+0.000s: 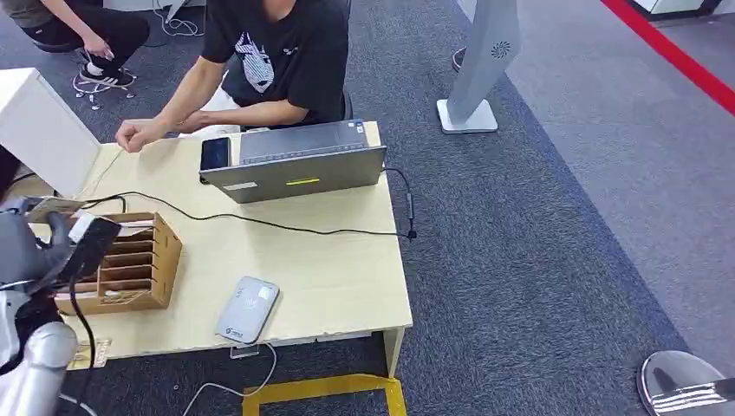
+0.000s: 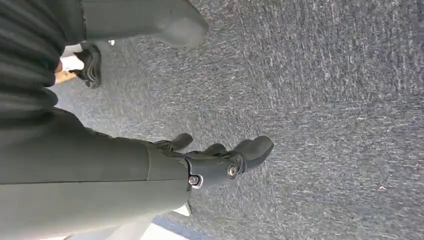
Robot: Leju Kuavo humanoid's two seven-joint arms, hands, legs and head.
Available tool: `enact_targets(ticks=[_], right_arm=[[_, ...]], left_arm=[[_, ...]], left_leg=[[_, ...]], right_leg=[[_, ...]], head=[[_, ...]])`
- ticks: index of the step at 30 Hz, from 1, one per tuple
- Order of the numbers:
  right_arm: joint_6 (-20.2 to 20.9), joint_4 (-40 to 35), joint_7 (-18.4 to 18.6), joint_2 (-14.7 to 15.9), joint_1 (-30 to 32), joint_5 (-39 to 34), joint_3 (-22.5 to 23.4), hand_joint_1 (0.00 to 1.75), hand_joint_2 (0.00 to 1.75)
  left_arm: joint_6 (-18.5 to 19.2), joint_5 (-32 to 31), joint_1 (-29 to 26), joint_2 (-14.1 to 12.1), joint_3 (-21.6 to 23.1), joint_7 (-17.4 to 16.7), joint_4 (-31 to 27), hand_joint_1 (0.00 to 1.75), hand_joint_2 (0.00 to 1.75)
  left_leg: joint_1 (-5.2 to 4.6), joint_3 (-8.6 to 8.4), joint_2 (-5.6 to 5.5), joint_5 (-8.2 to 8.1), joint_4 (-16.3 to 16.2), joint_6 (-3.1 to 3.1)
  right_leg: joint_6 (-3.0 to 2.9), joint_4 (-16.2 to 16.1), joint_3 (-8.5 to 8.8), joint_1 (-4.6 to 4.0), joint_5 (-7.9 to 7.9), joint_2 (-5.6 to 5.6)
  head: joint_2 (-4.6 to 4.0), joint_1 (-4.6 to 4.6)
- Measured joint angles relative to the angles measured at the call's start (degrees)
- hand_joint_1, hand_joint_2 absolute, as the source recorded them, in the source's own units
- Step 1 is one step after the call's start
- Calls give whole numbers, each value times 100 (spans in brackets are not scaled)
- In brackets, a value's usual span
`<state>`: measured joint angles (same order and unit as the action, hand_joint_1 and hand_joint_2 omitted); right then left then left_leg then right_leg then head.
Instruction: Pass the card to the sensor for recognition and then transmit it.
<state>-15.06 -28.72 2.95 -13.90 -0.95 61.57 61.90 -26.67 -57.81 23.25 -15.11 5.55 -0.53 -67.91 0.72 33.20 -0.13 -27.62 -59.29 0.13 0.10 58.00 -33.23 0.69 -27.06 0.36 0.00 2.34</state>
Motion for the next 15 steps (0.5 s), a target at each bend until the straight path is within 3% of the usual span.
enact_targets(ticks=[7,15], right_arm=[[-63,109,37,131,-53,2,118,0,175],[-155,304,4,267,-118,-70,258,0,175]], left_arm=[[-103,-168,297,-542,-630,-166,118,175,175],[-308,-153,345,-712,-1081,-83,315,175,175]], left_leg=[[-2,1,5,0,0,0],[-3,1,2,0,-1,0]], right_leg=[[0,-2,-2,1,0,4],[0,-3,-2,2,0,2]], head=[[0,-2],[0,-2]])
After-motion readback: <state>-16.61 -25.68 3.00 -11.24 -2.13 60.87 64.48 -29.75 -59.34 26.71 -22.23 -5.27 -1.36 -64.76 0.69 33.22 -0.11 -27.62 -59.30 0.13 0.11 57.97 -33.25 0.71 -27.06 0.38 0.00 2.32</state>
